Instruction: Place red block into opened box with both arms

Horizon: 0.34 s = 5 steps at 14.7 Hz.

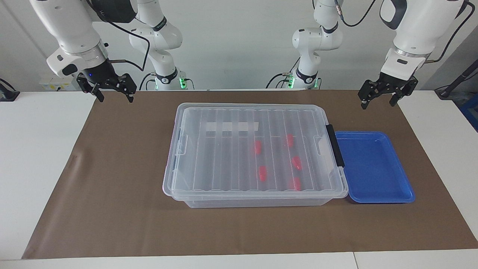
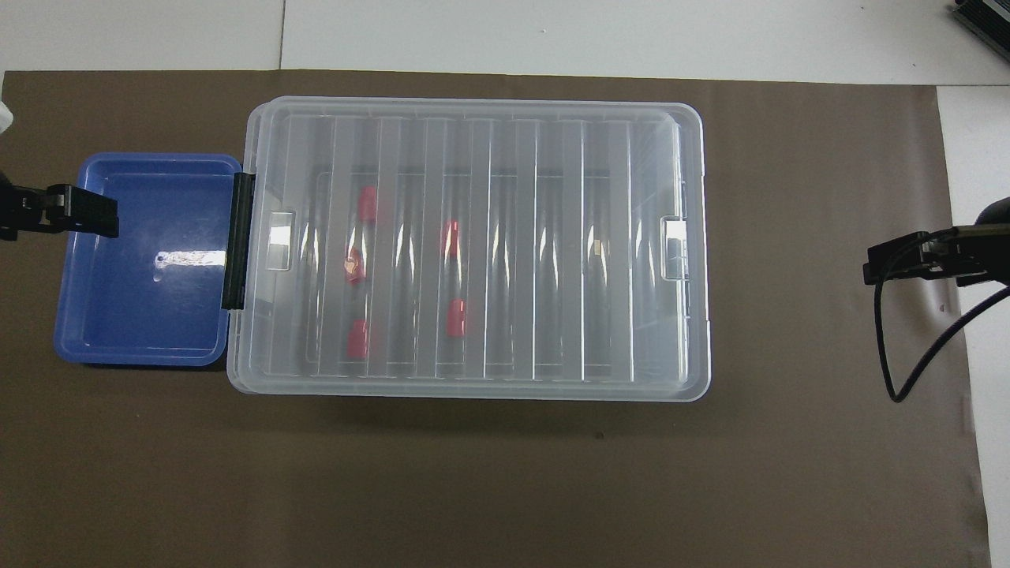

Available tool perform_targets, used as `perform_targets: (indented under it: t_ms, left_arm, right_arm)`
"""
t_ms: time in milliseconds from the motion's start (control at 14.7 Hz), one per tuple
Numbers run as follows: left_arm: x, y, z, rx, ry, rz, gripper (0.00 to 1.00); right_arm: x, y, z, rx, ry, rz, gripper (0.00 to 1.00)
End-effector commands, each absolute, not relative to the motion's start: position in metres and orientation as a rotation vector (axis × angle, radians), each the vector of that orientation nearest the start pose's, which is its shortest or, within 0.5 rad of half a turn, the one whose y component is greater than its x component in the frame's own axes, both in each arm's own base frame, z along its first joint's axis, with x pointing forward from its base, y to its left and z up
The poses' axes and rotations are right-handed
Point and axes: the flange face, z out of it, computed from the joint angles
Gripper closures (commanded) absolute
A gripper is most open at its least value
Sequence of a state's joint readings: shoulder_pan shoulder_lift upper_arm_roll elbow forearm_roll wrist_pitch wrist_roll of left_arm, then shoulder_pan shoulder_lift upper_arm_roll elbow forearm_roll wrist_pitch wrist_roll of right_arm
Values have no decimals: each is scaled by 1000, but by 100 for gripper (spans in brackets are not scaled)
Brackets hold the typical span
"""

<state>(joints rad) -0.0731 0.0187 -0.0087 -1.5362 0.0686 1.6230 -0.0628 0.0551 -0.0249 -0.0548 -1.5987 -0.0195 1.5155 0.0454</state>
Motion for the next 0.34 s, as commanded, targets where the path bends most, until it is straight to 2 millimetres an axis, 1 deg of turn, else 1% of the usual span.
perform_targets:
  t_ms: [0, 272]
  left_arm:
    - [559, -43, 639, -3118, 35, -151, 0]
    - [559, -42, 639, -3118, 32, -151, 0]
  right_arm:
    - [536, -3, 626, -3168, 92, 130, 0]
    - [537, -5, 627, -3163, 101, 116, 0]
